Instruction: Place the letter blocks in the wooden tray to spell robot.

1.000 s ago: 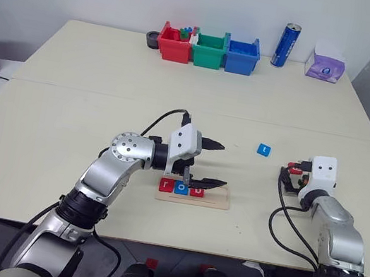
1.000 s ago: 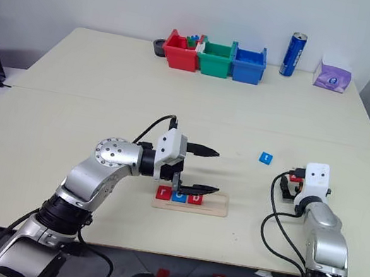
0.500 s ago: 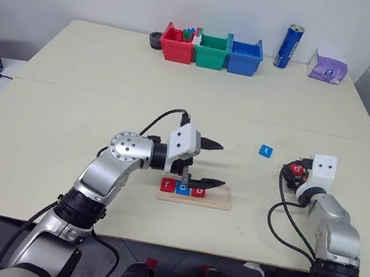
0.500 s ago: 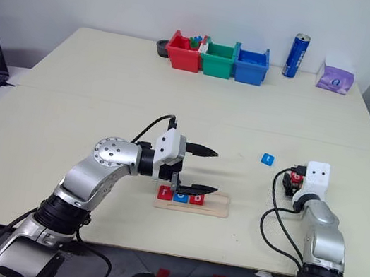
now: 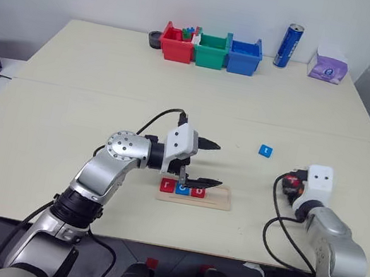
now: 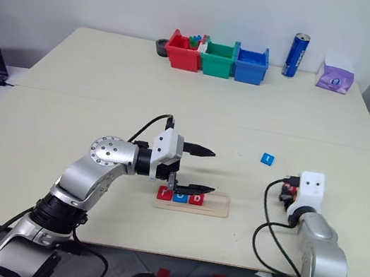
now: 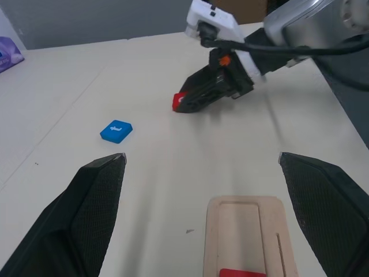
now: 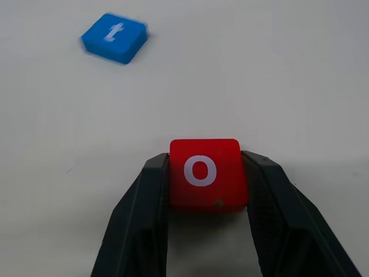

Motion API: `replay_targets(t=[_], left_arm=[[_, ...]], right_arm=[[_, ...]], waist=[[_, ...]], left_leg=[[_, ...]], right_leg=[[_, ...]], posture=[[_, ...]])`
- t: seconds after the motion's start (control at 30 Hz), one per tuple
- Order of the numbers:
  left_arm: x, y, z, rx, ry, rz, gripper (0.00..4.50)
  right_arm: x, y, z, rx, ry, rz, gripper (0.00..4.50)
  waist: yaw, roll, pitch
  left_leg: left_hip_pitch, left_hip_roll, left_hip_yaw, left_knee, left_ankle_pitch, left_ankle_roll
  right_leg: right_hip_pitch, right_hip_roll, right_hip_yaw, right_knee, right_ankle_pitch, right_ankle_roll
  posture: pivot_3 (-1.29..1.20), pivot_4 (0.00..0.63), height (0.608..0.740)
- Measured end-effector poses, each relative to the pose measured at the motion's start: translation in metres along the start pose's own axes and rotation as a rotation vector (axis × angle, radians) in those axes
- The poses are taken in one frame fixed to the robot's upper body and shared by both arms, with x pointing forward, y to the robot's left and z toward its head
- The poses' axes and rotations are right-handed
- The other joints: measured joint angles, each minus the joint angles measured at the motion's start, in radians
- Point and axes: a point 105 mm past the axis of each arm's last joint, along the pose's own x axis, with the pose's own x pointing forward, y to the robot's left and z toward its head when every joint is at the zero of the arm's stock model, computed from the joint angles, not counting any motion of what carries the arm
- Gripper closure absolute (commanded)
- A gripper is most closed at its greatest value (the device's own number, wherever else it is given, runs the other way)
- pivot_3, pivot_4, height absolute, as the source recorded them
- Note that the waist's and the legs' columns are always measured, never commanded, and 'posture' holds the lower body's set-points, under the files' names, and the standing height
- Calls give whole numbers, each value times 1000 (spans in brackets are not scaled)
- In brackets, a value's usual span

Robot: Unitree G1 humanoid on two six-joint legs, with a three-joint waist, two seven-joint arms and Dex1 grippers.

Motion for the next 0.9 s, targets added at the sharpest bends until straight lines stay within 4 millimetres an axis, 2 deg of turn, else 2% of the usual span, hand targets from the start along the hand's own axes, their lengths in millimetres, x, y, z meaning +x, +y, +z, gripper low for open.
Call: replay_targets(t=[0.1,0.23,0.57,0.6,0.8,0.83,0.9], left_arm=[[-3,-5,0,9,6,-21,0],[-7,-11,-4,-7,20,-43,0],[-8,-12,-5,-11,25,-55,0],[-8,-12,-5,-11,26,-55,0],[-8,-12,-5,-11,26,-55,0],[-8,-12,-5,-11,26,-55,0],[-8,-12,-5,-11,27,-54,0]], right_arm=[[-15,23,0,30,43,60,3055],[-25,51,-2,37,82,116,3055],[-33,70,-10,56,145,142,3055],[-33,72,-11,60,146,147,2332],[-33,78,-9,63,143,194,237],[-33,78,-8,61,141,201,20],[-33,76,-6,51,133,210,20]], waist=[[0,0,0],[1,0,0],[0,0,0],[0,0,0],[0,0,0],[0,0,0],[0,0,0]], left_leg=[[0,0,0,0,0,0],[0,0,0,0,0,0],[0,0,0,0,0,0],[0,0,0,0,0,0],[0,-1,0,0,0,0],[0,-1,0,0,0,0],[0,-1,0,0,0,0]], right_leg=[[0,0,0,0,0,0],[0,0,0,0,0,0],[0,0,-1,-1,0,0],[0,0,-1,-1,0,0],[0,0,-1,-1,0,1],[0,0,-1,-1,0,1],[0,0,-1,-1,0,1]], posture=[[0,150,740],[0,150,740],[0,150,740],[0,150,740],[0,150,740],[0,150,740],[0,150,740]])
